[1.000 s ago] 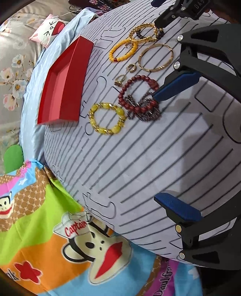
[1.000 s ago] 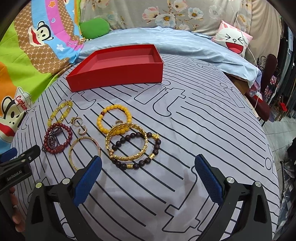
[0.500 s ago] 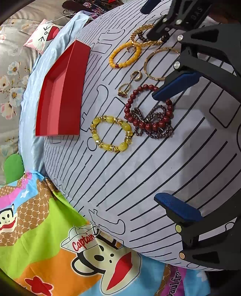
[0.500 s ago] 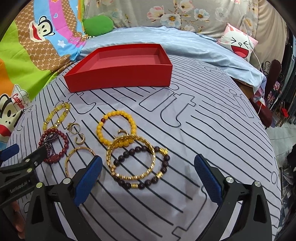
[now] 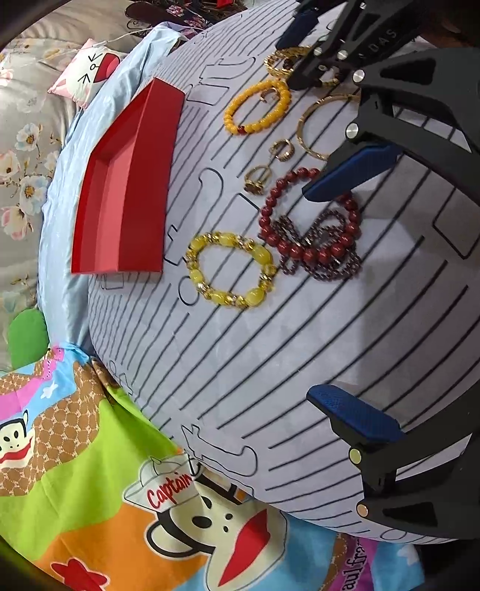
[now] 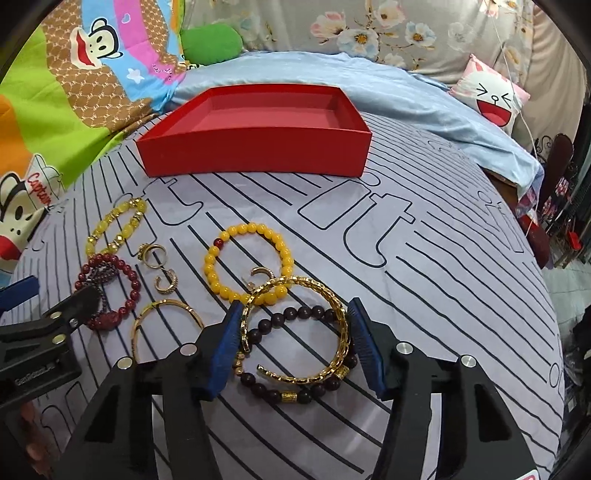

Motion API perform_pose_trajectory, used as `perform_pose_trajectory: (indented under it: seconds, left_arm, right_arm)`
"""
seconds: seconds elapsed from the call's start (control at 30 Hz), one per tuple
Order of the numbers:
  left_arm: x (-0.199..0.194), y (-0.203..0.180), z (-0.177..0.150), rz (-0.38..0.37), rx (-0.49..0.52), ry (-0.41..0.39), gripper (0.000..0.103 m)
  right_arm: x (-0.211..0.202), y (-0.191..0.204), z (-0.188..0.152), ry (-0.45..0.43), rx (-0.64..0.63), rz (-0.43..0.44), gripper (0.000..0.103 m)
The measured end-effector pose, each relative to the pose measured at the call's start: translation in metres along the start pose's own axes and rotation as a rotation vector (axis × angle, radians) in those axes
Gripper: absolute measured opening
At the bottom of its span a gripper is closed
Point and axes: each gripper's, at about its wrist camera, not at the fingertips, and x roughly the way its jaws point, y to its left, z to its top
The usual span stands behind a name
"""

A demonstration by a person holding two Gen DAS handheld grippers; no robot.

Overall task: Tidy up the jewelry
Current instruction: 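Grasp the gold twisted bangle with the right tool while the left grasps the red bead bracelet, then carry both bracelets into the red tray and open both tools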

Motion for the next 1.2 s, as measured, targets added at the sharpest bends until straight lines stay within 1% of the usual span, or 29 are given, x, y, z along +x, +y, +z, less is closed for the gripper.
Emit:
perform_pose_trajectory:
  seconds: [0.07, 0.1, 0.17, 0.2, 0.27, 0.3, 0.37, 0.4, 0.47, 0.53, 0.57, 0.73, 0.97, 1.2]
  left_arm:
    - [0.002, -0.003, 0.003, -0.019, 0.01, 0.001, 0.082]
    - [0.004, -0.004, 0.004, -0.028, 0.012, 0.007, 0.08]
    - [0.006, -0.005, 0.005, -0.042, 0.008, 0.011, 0.07]
    - [0.007, -0.005, 0.006, -0.055, 0.006, 0.014, 0.068]
    - [0.007, -0.005, 0.006, -0.07, 0.003, 0.017, 0.059]
    - [0.006, -0.006, 0.007, -0.077, 0.004, 0.016, 0.056]
    - [0.005, -0.006, 0.007, -0.091, 0.009, 0.012, 0.042]
    - [0.004, -0.007, 0.007, -0.1, 0.013, 0.013, 0.039]
    - [0.005, -0.01, 0.007, -0.119, 0.024, 0.024, 0.024]
    - [0.005, -0.012, 0.006, -0.126, 0.034, 0.028, 0.018]
    - [0.004, -0.013, 0.006, -0.126, 0.037, 0.024, 0.011]
    - [-0.007, -0.014, 0.008, -0.153, 0.043, 0.003, 0.007]
    - [-0.03, -0.017, 0.015, -0.191, 0.043, -0.035, 0.007]
    - [-0.051, -0.027, 0.033, -0.224, 0.063, -0.066, 0.007]
  right_arm:
    - [-0.001, -0.002, -0.001, 0.0, 0.009, 0.005, 0.055]
    - [-0.002, -0.002, -0.001, 0.0, 0.011, 0.009, 0.055]
    - [-0.006, -0.004, -0.001, -0.005, 0.018, 0.013, 0.055]
    - [-0.007, -0.005, -0.001, -0.006, 0.019, 0.016, 0.055]
    - [-0.01, -0.006, -0.001, -0.008, 0.022, 0.018, 0.055]
    - [-0.011, -0.007, -0.001, -0.009, 0.025, 0.018, 0.055]
    - [-0.012, -0.008, -0.001, -0.009, 0.031, 0.023, 0.055]
    - [-0.012, -0.008, -0.001, -0.008, 0.032, 0.023, 0.055]
    - [-0.013, -0.008, -0.002, -0.009, 0.034, 0.025, 0.055]
    - [-0.014, -0.008, -0.002, -0.01, 0.034, 0.027, 0.055]
    - [-0.014, -0.008, -0.002, -0.01, 0.034, 0.028, 0.055]
    - [-0.02, -0.009, -0.003, -0.015, 0.031, 0.037, 0.055]
    - [-0.031, -0.007, 0.001, -0.038, 0.025, 0.055, 0.055]
    - [-0.04, -0.01, 0.015, -0.058, 0.022, 0.084, 0.055]
